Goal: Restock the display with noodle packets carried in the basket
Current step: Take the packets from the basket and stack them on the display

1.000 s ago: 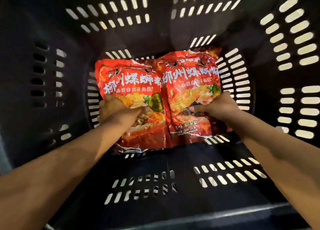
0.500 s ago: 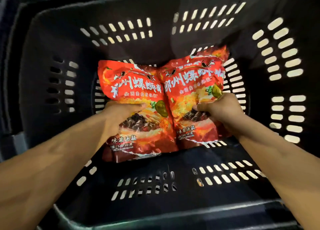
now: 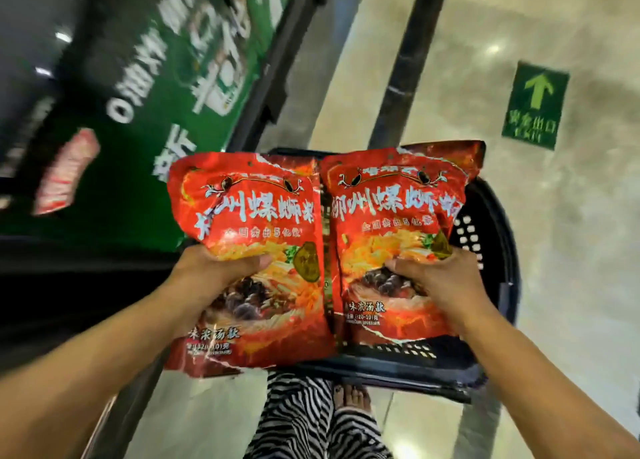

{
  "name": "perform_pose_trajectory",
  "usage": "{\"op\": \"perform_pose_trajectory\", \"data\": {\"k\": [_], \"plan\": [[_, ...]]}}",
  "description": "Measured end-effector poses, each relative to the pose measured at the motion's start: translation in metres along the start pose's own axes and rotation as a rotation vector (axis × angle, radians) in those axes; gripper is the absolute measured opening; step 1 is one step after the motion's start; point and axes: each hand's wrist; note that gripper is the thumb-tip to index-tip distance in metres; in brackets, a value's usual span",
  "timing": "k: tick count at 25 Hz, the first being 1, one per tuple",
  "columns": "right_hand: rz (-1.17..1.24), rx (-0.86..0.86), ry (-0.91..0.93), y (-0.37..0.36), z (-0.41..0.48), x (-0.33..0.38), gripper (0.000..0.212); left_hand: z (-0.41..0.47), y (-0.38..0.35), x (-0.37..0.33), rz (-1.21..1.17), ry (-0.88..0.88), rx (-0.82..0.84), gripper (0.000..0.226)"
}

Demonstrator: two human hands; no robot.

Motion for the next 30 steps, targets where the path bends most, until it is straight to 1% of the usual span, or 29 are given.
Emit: {"op": "perform_pose_trajectory", "data": {"k": [1,3,5,6,8,9,10,12,15,18,19,20,22,23,24,26,28,29,30], "plan": [[-0.044,0.0,0.054,0.006,-0.021,0.023,0.03,-0.031,0.013,-0.012,-0.045,-0.052,-0.022,0.058],[-0.107,-0.02,0.162,0.015,-0.068,0.069,0.031,-0.091,0.036,-0.032,-0.138,-0.146,-0.088,0.046],[-0.143,-0.03,0.271,0.019,-0.118,0.108,0.034,-0.15,0.058,-0.046,-0.223,-0.227,-0.146,0.04],[-0.154,-0.034,0.317,0.022,-0.14,0.124,0.036,-0.175,0.067,-0.05,-0.255,-0.267,-0.169,0.043],[-0.183,-0.016,0.4,0.02,-0.194,0.149,0.05,-0.235,0.094,-0.05,-0.346,-0.331,-0.216,0.054],[-0.18,0.004,0.436,0.018,-0.22,0.158,0.056,-0.265,0.109,-0.047,-0.4,-0.353,-0.244,0.057],[-0.174,0.028,0.474,0.016,-0.249,0.166,0.058,-0.295,0.123,-0.043,-0.447,-0.376,-0.275,0.055],[-0.156,0.104,0.551,0.006,-0.308,0.176,0.047,-0.355,0.154,-0.029,-0.513,-0.429,-0.342,0.048],[-0.141,0.212,0.61,-0.015,-0.383,0.174,0.031,-0.433,0.195,0.006,-0.629,-0.462,-0.427,0.042],[-0.197,0.327,0.661,-0.049,-0.463,0.161,0.033,-0.514,0.237,0.066,-0.771,-0.477,-0.508,0.043],[-0.223,0.358,0.68,-0.06,-0.487,0.151,0.032,-0.54,0.251,0.09,-0.799,-0.493,-0.531,0.05],[-0.245,0.38,0.698,-0.072,-0.51,0.139,0.031,-0.567,0.263,0.115,-0.812,-0.502,-0.549,0.062],[-0.269,0.432,0.718,-0.09,-0.553,0.119,0.031,-0.614,0.285,0.159,-0.817,-0.501,-0.59,0.093],[-0.267,0.473,0.73,-0.103,-0.577,0.107,0.034,-0.643,0.299,0.183,-0.827,-0.506,-0.617,0.101],[-0.254,0.509,0.732,-0.116,-0.601,0.096,0.038,-0.672,0.311,0.205,-0.827,-0.508,-0.637,0.102],[-0.217,0.579,0.737,-0.141,-0.649,0.074,0.036,-0.724,0.33,0.248,-0.812,-0.508,-0.685,0.092],[-0.199,0.65,0.777,-0.163,-0.693,0.056,0.03,-0.768,0.345,0.283,-0.836,-0.523,-0.76,0.073],[-0.205,0.677,0.814,-0.172,-0.713,0.048,0.028,-0.786,0.351,0.297,-0.852,-0.527,-0.79,0.07],[-0.221,0.694,0.847,-0.18,-0.728,0.042,0.028,-0.799,0.354,0.31,-0.863,-0.52,-0.818,0.072]]}}
Point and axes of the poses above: each hand's wrist, its own z-axis towards the middle knuckle, its own y-axis out of the back of the hand, x = y × z, and after that the axes turned 11 degrees about -z, right-handed
